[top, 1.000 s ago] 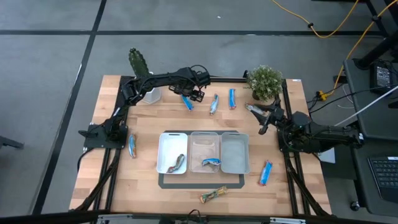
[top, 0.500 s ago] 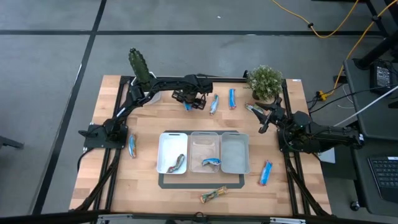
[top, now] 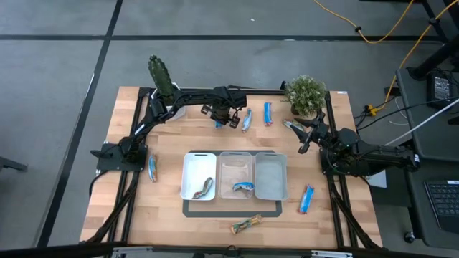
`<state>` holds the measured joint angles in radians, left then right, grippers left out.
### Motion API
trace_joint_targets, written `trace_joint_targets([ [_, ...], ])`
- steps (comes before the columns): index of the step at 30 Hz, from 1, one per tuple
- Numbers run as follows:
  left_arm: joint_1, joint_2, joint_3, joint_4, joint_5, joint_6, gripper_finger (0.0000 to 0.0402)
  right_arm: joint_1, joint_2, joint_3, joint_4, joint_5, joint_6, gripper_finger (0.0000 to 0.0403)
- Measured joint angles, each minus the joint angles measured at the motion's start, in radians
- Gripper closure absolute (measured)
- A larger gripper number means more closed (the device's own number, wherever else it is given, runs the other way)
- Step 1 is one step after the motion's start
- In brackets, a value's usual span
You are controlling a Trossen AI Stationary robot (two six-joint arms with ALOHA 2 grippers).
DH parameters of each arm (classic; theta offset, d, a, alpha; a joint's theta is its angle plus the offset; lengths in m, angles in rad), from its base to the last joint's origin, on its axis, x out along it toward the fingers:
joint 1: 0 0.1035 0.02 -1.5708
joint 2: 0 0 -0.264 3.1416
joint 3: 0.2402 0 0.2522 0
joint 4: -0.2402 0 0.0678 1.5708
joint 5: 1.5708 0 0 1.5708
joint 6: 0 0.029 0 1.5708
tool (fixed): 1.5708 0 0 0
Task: Pick and place Granola Bars by type
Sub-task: Put the blue granola bar into the transparent bin
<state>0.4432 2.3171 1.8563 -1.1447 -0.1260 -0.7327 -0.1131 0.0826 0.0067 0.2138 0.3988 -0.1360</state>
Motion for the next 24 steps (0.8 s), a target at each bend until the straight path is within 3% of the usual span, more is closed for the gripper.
trace_joint_targets([
  [7, -0.020, -0.031, 0.004, -0.066, 0.008, 0.058, 0.0374, 0.000, 0.000, 0.000, 0.006, 0.000, 0.000, 0.0235],
  [13, -0.071, -0.198, 0.041, -0.068, 0.004, 0.092, 0.0384, 0.000, 0.000, 0.000, 0.007, 0.004, 0.002, 0.0235],
  [17, -0.122, -0.366, 0.050, 0.036, -0.016, 0.123, 0.0384, 0.000, 0.000, 0.000, 0.012, 0.007, 0.002, 0.0235],
  [24, -0.289, -0.687, 0.050, 0.376, -0.060, 0.281, 0.0385, 0.000, 0.000, 0.000, 0.015, 0.012, 0.001, 0.0235],
])
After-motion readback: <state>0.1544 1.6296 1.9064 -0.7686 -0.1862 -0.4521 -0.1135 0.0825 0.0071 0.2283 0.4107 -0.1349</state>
